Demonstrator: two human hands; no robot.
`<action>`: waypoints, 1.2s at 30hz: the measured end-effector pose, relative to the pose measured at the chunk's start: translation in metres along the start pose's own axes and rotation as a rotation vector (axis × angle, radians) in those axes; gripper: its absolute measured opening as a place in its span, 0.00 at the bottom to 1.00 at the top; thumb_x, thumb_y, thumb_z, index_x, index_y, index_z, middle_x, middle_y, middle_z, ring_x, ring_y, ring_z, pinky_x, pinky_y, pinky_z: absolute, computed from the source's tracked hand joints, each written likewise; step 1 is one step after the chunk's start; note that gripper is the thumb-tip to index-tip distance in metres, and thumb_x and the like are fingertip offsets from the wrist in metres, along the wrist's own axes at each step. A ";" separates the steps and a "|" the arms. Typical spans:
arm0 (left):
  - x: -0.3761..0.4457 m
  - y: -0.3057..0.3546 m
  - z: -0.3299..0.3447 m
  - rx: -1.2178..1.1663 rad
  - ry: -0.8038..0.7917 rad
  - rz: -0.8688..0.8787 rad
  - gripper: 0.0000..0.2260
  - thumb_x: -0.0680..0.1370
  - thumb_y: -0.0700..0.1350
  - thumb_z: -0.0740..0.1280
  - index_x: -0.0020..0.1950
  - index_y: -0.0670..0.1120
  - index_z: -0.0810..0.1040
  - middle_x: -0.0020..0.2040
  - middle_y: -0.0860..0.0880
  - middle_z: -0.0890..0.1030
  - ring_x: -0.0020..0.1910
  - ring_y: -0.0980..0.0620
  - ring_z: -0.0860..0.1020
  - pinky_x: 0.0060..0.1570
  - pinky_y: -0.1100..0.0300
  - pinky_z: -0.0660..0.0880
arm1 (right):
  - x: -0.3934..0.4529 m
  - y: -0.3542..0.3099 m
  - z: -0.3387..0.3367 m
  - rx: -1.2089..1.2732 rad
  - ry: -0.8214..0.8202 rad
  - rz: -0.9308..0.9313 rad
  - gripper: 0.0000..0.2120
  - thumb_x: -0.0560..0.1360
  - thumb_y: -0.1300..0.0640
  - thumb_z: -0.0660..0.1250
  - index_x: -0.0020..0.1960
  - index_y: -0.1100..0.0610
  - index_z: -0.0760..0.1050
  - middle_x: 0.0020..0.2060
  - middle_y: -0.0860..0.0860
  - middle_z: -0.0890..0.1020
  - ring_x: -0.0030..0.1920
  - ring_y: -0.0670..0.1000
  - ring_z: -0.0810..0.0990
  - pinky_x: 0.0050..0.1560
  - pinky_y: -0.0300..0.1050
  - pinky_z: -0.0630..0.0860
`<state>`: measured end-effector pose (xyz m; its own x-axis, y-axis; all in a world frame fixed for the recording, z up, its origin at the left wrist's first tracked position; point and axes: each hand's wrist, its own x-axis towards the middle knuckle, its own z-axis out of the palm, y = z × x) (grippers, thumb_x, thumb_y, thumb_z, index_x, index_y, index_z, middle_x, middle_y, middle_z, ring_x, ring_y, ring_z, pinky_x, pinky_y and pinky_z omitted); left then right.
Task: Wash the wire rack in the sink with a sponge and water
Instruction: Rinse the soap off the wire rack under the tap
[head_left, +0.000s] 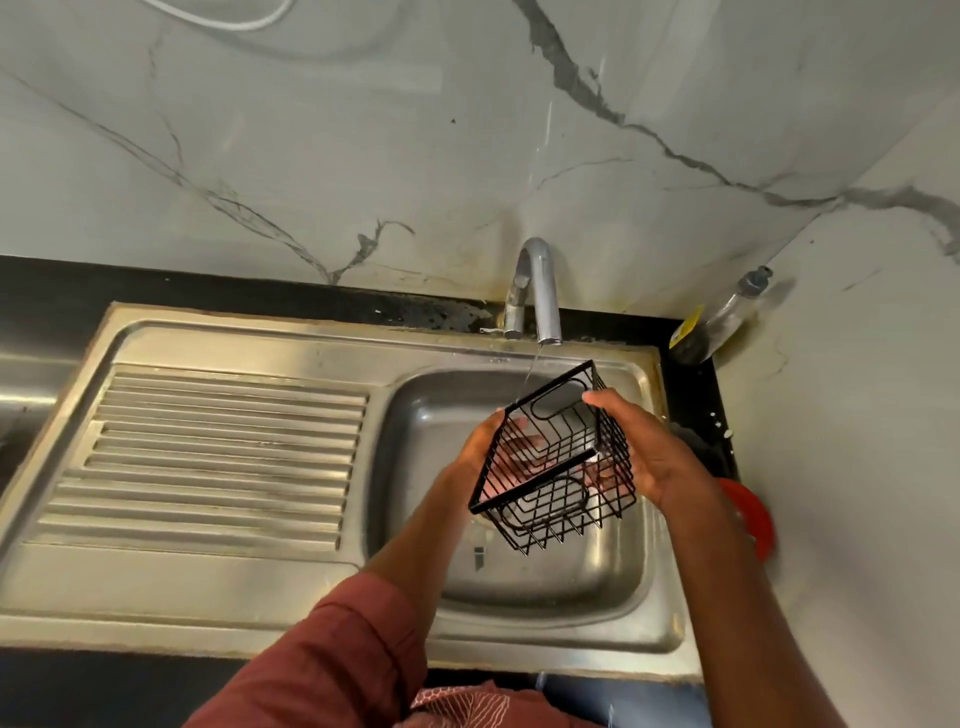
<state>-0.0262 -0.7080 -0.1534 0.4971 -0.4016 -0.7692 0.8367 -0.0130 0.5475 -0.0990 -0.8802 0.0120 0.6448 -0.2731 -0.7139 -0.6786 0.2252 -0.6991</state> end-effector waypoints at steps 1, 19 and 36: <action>-0.004 0.006 0.005 -0.009 -0.023 0.023 0.29 0.81 0.66 0.63 0.71 0.45 0.78 0.60 0.42 0.85 0.59 0.40 0.84 0.60 0.44 0.80 | 0.005 0.001 0.000 0.011 0.037 -0.017 0.24 0.72 0.43 0.74 0.62 0.55 0.77 0.53 0.58 0.81 0.44 0.57 0.81 0.43 0.58 0.79; -0.054 0.000 -0.025 -0.065 -0.184 -0.098 0.23 0.85 0.59 0.59 0.70 0.44 0.80 0.65 0.39 0.83 0.61 0.37 0.83 0.63 0.39 0.76 | 0.002 0.019 0.022 -0.070 0.226 -0.245 0.51 0.61 0.42 0.81 0.76 0.43 0.57 0.65 0.48 0.69 0.64 0.55 0.74 0.59 0.65 0.79; -0.069 -0.003 -0.019 0.036 -0.012 -0.003 0.18 0.86 0.52 0.60 0.68 0.44 0.81 0.59 0.40 0.85 0.60 0.39 0.82 0.50 0.47 0.82 | -0.007 0.031 0.022 -0.134 0.422 -0.480 0.52 0.63 0.52 0.83 0.77 0.51 0.55 0.74 0.56 0.61 0.63 0.50 0.66 0.56 0.45 0.72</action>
<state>-0.0586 -0.6631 -0.1075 0.4918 -0.4124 -0.7669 0.8292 -0.0469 0.5570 -0.1169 -0.8511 -0.0051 0.7126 -0.6638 -0.2271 -0.4047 -0.1245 -0.9059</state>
